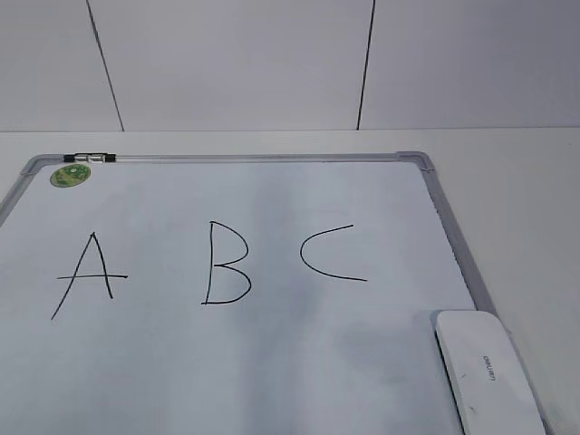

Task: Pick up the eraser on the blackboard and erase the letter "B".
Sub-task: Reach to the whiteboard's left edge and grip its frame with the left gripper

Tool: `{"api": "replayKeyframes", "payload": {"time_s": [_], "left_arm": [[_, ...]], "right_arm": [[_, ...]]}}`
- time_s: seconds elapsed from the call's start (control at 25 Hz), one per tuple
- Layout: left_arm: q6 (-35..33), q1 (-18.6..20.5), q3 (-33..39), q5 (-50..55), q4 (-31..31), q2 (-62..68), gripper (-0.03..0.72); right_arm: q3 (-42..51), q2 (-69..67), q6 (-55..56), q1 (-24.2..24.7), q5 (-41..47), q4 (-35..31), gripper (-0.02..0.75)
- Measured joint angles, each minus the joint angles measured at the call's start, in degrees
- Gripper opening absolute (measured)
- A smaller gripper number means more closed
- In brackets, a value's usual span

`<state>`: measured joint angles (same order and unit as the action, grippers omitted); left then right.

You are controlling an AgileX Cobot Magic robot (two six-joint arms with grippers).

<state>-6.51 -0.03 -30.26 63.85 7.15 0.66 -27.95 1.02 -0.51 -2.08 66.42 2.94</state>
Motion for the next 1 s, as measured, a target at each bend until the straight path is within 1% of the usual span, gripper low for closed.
{"api": "replayKeyframes", "payload": {"time_s": [0.56,0.8,1.0], "left_arm": [[0.0,0.0,0.0,0.0,0.0,0.0,0.37],[0.0,0.0,0.0,-0.1,0.1,0.0,0.315],[0.0,0.0,0.0,-0.2,2.7,0.0,0.269]], "right_arm": [[-0.5,-0.2,0.0,0.0,0.0,0.0,0.482],[-0.8,-7.0,0.0,0.0,0.5,-0.6,0.482],[-3.0,-14.4,0.0,0.0,0.6,-3.6,0.482]]}}
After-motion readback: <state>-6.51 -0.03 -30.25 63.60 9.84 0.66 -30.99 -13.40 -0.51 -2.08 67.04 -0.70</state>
